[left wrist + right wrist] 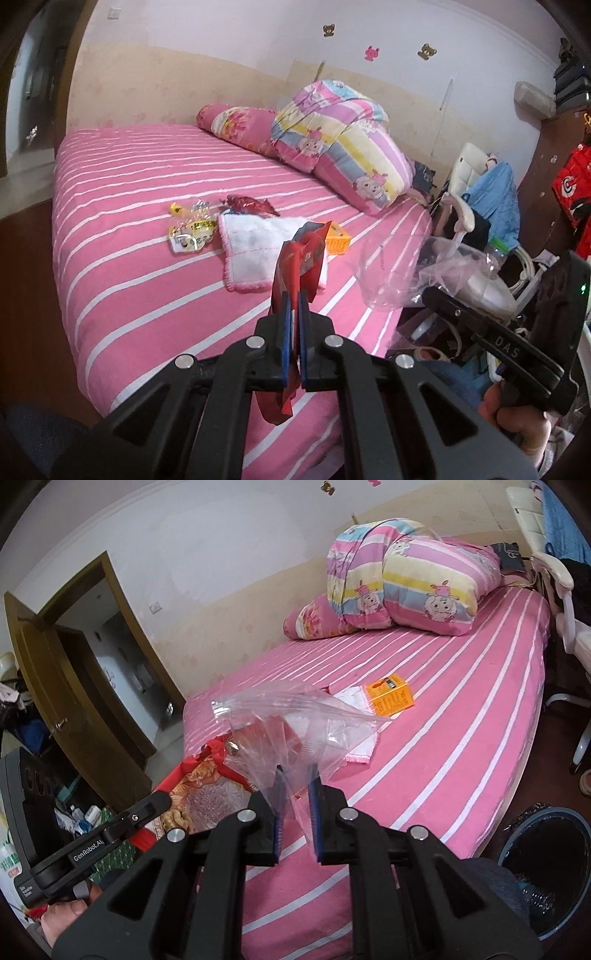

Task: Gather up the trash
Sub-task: 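Carry the red bag and clear bag over the trash bin with both tools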

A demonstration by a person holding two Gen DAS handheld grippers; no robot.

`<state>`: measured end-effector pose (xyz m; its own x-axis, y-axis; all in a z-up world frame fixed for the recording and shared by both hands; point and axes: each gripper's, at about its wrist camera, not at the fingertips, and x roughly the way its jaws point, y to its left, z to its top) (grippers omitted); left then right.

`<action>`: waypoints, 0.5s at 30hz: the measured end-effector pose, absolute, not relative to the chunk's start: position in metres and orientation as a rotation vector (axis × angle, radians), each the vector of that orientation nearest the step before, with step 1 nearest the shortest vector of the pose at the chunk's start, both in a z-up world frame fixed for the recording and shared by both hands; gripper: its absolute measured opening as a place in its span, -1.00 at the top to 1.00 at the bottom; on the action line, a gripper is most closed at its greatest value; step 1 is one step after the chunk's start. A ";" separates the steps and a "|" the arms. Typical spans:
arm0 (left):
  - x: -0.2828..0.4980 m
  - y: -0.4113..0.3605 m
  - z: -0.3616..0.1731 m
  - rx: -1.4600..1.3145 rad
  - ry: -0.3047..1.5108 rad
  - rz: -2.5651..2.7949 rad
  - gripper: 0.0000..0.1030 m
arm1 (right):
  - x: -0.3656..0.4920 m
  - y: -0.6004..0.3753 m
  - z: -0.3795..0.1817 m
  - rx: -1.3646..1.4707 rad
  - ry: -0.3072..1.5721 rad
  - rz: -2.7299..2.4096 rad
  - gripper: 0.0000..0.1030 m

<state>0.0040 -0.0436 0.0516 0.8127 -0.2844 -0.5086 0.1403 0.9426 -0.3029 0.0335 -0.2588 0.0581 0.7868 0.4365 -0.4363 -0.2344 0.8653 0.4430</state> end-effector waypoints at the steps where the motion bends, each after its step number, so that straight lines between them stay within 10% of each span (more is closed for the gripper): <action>1: 0.002 -0.046 0.057 -0.258 0.568 -0.236 0.94 | 0.030 -0.263 0.062 0.390 0.548 0.369 0.75; 15: -0.009 -0.118 0.122 -0.252 0.485 -0.420 0.94 | -0.020 -0.342 0.098 0.470 0.406 0.254 0.75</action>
